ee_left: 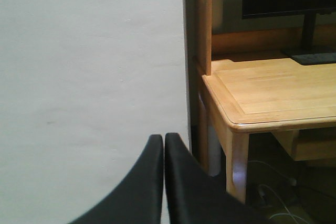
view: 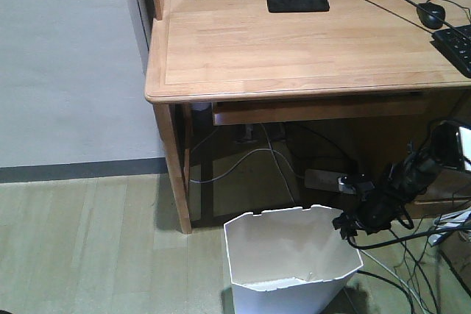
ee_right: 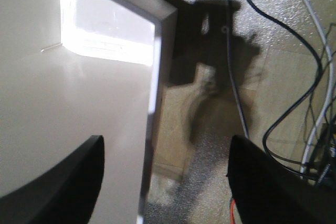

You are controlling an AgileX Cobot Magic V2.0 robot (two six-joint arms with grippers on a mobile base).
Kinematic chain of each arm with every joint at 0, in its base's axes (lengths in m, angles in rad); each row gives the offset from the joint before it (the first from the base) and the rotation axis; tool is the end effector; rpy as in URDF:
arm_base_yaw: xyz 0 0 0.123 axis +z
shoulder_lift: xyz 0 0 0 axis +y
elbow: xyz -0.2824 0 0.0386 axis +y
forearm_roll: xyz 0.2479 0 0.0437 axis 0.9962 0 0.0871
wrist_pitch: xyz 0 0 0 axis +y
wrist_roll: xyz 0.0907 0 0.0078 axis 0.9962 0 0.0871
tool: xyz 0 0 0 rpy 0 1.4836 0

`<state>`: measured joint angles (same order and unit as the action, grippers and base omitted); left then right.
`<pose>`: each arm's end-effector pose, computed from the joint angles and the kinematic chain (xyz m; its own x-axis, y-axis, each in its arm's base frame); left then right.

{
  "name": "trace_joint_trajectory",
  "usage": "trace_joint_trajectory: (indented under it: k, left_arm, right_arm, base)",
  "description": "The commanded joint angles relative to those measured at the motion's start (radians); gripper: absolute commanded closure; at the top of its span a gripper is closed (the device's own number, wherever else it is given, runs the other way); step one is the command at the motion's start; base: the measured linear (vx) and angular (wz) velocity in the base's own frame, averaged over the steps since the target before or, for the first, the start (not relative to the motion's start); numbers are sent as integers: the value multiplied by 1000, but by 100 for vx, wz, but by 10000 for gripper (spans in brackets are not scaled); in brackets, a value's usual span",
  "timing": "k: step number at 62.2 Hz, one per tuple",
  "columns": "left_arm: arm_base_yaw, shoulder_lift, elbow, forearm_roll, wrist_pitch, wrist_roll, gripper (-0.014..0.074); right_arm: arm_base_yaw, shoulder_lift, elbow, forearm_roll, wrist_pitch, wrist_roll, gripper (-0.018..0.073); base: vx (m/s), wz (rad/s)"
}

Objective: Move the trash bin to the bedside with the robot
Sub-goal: 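Close the right gripper on the bin rim and lift it slightly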

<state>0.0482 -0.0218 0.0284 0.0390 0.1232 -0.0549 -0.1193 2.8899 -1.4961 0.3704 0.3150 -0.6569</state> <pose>0.0559 0.0031 0.1935 -0.0416 -0.0182 -0.9990 -0.0536 0.9984 -0.0160 0.3655 -0.0335 -0.1708 -0.9835 -0.1809 -0.0042 -0.1802 0.9768 0.1161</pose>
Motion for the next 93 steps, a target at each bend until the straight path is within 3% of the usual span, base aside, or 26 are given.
trace_joint_trajectory:
  k: [1,15,22,28,37,49,56,72,79,86,93]
  left_arm:
    - [-1,-7,-21,-5,-73,-4,603]
    - [-1,-7,-21,-5,-73,-4,603]
    - [-1,-7,-21,-5,-73,-4,603]
    - [-1,-7,-21,-5,-73,-4,603]
    - [-1,-7,-21,-5,-73,-4,603]
    - [-1,-7,-21,-5,-73,-4,603]
    - [-1,-7,-21,-5,-73,-4,603]
    - [-1,-7,-21,-5,-73,-4,603]
    - [-1,-7,-21,-5,-73,-4,603]
    - [-1,-7,-21,-5,-73,-4,603]
    - [-1,-7,-21,-5,-73,-4,603]
  right_arm:
    - [-4,2,-72,7,53,-9,87]
    - [-4,98,-189,15,116,21,110]
    - [-4,127,-227,15,136,47,175]
    - [-4,131,-231,16,139,46,301]
    - [-4,131,-231,22,155,25,575]
    - [-4,129,-231,146,183,-93,570]
    - [-4,125,-231,276,196,-193,568]
    - [-6,29,-123,586,162,-511,566]
    - [-20,-9,-67,737,224,-671,566]
    - [-54,-42,-27,808,334,-741,566]
    - [-93,-86,18,800,427,-741,564]
  base:
    - [0,0]
    - [0,0]
    - [0,0]
    - [0,0]
    - [0,0]
    - [0,0]
    - [0,0]
    - [0,0]
    - [0,0]
    - [0,0]
    - [0,0]
